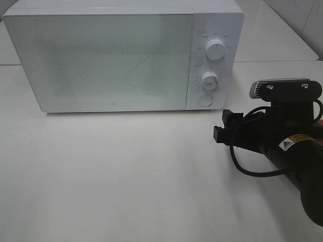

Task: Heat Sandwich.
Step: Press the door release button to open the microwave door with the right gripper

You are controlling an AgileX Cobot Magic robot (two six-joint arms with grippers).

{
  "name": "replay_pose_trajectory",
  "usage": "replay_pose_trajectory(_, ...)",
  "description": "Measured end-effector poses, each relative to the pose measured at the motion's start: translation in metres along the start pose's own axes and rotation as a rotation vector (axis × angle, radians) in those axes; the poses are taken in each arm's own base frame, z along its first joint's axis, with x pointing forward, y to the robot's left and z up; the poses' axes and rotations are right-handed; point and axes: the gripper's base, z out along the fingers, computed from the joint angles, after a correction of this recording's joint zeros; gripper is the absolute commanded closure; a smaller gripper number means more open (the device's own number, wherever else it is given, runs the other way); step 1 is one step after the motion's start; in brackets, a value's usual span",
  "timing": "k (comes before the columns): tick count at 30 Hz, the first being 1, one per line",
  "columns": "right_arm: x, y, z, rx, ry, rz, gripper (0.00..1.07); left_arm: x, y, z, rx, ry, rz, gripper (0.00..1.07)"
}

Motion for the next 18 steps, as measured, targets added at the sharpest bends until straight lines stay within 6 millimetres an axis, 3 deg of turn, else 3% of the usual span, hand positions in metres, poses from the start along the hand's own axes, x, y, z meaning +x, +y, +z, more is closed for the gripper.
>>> replay_pose_trajectory(7,-0.0002,0.0000,0.0000,0.000,-0.002,0.256,0.31,0.0000,0.0000,0.0000,0.000,0.000,0.000,0.19)
replay_pose_trajectory(10,-0.0002,0.0000,0.0000,0.000,-0.002,0.536,0.31,0.0000,0.0000,0.0000,0.000,0.000,0.000,0.19)
replay_pose_trajectory(11,-0.0002,0.0000,0.0000,0.000,-0.002,0.536,0.31,0.0000,0.0000,0.0000,0.000,0.000,0.000,0.19)
replay_pose_trajectory(13,-0.0002,0.0000,0.0000,0.000,-0.002,0.697,0.32,0.0000,0.0000,0.0000,0.000,0.000,0.000,0.19)
replay_pose_trajectory(15,0.0000,0.0000,0.0000,0.000,0.000,0.914,0.36,0.0000,0.0000,0.0000,0.000,0.000,0.000,0.19)
replay_pose_trajectory(18,0.0000,0.0000,0.0000,0.000,0.000,1.037,0.40,0.0000,0.0000,0.0000,0.000,0.000,0.000,0.19)
